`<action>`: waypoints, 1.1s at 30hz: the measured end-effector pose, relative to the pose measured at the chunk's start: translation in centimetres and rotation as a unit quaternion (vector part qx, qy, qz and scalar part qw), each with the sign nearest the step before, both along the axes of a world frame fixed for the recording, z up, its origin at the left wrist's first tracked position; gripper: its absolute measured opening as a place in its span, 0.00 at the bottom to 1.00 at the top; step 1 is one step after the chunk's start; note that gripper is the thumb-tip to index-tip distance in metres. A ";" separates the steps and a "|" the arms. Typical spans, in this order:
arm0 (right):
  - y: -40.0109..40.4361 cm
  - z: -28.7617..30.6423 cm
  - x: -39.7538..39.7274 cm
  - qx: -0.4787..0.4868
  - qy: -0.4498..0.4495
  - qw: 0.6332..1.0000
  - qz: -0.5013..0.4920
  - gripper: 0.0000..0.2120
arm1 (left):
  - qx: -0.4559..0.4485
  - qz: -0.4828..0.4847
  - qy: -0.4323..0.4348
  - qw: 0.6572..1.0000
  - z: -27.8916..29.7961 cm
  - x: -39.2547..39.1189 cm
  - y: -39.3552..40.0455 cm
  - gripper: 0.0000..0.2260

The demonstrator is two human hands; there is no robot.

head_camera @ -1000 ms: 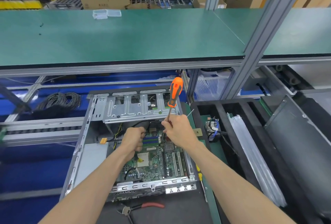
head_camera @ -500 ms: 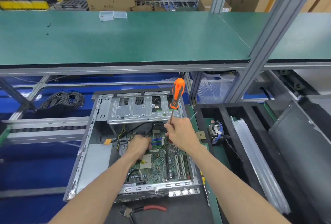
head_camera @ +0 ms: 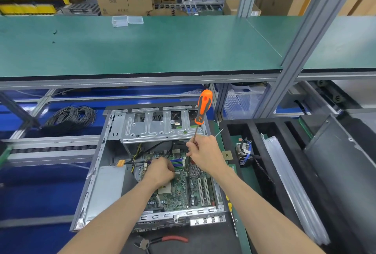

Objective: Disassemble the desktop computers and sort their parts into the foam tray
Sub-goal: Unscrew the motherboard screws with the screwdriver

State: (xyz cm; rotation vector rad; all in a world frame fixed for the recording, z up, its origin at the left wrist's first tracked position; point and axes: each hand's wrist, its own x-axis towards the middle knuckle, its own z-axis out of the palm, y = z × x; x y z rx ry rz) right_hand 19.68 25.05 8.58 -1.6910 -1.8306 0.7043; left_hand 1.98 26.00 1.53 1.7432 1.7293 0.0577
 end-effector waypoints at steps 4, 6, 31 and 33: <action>-0.4 -0.1 0.1 0.024 0.056 0.998 -0.004 0.10 | 0.033 -0.054 0.031 0.998 -0.3 0.4 0.1 0.13; -0.4 -0.3 0.2 0.027 0.077 0.997 -0.005 0.10 | 0.055 -0.068 0.037 0.996 -0.3 0.6 0.2 0.16; -0.3 -0.3 0.5 0.041 0.083 0.996 -0.019 0.09 | -0.096 0.237 -0.471 0.844 2.7 0.5 0.2 0.10; -0.3 -0.3 0.4 0.036 0.066 0.997 -0.020 0.10 | -0.145 0.248 -0.604 0.744 4.9 0.9 -0.3 0.09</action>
